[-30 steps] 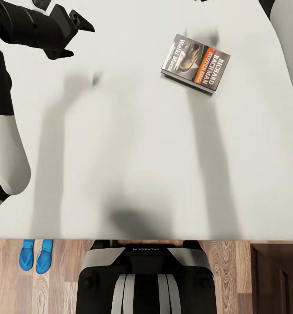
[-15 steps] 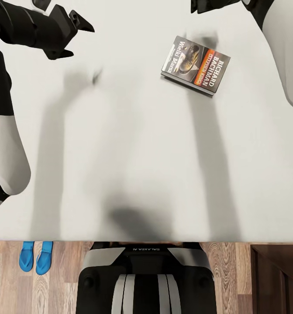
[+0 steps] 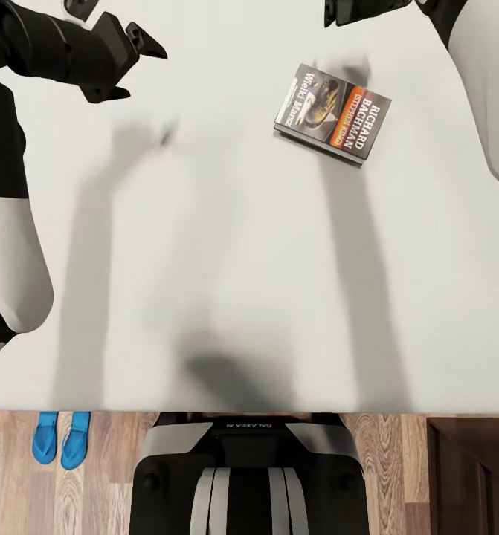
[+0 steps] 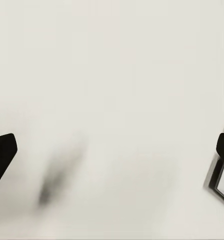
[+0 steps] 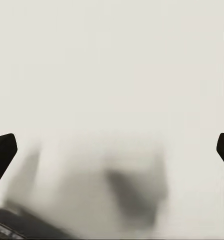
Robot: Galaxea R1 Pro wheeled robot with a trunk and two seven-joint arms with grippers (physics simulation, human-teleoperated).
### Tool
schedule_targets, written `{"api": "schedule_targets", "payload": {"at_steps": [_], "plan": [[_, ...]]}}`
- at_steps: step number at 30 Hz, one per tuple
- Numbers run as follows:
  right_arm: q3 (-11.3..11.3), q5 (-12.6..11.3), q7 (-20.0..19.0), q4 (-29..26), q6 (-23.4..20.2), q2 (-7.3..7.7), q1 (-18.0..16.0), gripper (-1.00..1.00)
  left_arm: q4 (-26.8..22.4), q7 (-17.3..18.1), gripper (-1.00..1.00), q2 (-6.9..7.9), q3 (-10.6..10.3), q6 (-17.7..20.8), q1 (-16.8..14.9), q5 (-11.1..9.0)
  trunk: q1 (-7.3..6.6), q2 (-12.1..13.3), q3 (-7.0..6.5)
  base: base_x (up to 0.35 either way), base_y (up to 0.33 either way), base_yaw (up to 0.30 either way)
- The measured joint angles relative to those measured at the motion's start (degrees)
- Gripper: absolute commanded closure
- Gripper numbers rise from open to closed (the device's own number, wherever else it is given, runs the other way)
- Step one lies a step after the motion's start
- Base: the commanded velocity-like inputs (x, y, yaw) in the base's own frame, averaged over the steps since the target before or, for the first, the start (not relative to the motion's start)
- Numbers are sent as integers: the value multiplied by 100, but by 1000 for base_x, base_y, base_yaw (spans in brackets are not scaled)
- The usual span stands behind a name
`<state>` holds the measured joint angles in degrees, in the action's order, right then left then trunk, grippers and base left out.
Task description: In the bedroom, move the book from the bed onto either nightstand, and place the two sandals side by side next to the bed.
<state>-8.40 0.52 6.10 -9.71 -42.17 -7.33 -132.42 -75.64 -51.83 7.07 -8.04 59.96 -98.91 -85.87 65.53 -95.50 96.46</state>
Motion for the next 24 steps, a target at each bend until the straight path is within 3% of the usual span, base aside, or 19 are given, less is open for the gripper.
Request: {"api": "schedule_targets", "payload": {"at_steps": [9, 16, 19, 24], "plan": [[7, -2, -17, -254, -225, 2, 1, -100, 10, -21, -100, 25, -17, 0, -1, -8, 0, 0, -72, 0, 0, 0], [14, -5, -19, -815, -728, 3, 41, -100, 44, -32, -100, 47, -10, 0, 11, -13, 0, 0, -134, 0, 0, 0], [18, -1, -16, -1238, -1030, 1, 139, -100, 65, -36, -100, 52, -2, 0, 35, -43, 0, 0, -161, 0, 0, 0], [6, 8, -16, -2459, -1628, -9, 446, -100, 109, -42, -100, 63, 10, 1, 101, -218, 0, 0, -207, 0, 0, 0]]}}
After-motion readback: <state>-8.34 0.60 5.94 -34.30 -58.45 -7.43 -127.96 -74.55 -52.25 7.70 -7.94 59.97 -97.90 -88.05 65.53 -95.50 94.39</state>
